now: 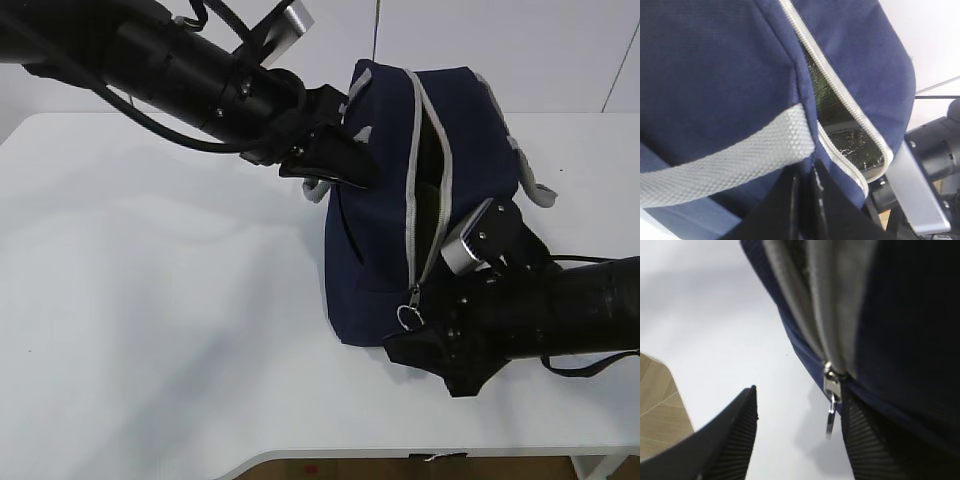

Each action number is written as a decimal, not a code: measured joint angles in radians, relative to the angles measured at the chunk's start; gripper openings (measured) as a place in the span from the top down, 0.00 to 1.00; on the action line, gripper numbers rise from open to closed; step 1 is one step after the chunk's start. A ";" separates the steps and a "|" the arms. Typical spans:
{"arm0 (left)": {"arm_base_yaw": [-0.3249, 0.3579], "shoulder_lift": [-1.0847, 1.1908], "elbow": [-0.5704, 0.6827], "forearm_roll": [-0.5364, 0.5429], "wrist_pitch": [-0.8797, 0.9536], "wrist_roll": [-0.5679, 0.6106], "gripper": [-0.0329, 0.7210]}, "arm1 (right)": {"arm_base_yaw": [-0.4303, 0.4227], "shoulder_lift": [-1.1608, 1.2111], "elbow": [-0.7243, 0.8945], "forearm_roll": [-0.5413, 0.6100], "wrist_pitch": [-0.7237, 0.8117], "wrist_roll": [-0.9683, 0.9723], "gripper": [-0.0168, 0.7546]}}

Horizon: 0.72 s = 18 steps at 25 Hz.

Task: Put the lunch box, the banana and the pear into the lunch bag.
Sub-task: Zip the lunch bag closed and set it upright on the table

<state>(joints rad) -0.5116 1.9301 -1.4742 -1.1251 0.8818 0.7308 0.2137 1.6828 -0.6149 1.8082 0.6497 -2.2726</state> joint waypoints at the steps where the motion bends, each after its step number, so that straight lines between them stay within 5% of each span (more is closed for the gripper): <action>1: 0.000 0.000 0.000 0.000 0.000 0.000 0.96 | 0.000 0.003 -0.002 0.000 0.002 -0.001 0.41; 6: 0.000 0.000 0.000 0.000 0.000 0.000 0.96 | 0.000 0.031 -0.002 0.000 0.010 -0.002 0.43; 18: 0.000 0.000 0.000 0.000 0.004 0.000 0.96 | 0.000 0.040 -0.004 0.000 0.018 -0.004 0.67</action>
<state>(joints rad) -0.5116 1.9301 -1.4742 -1.1251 0.8856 0.7308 0.2137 1.7231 -0.6188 1.8082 0.6682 -2.2764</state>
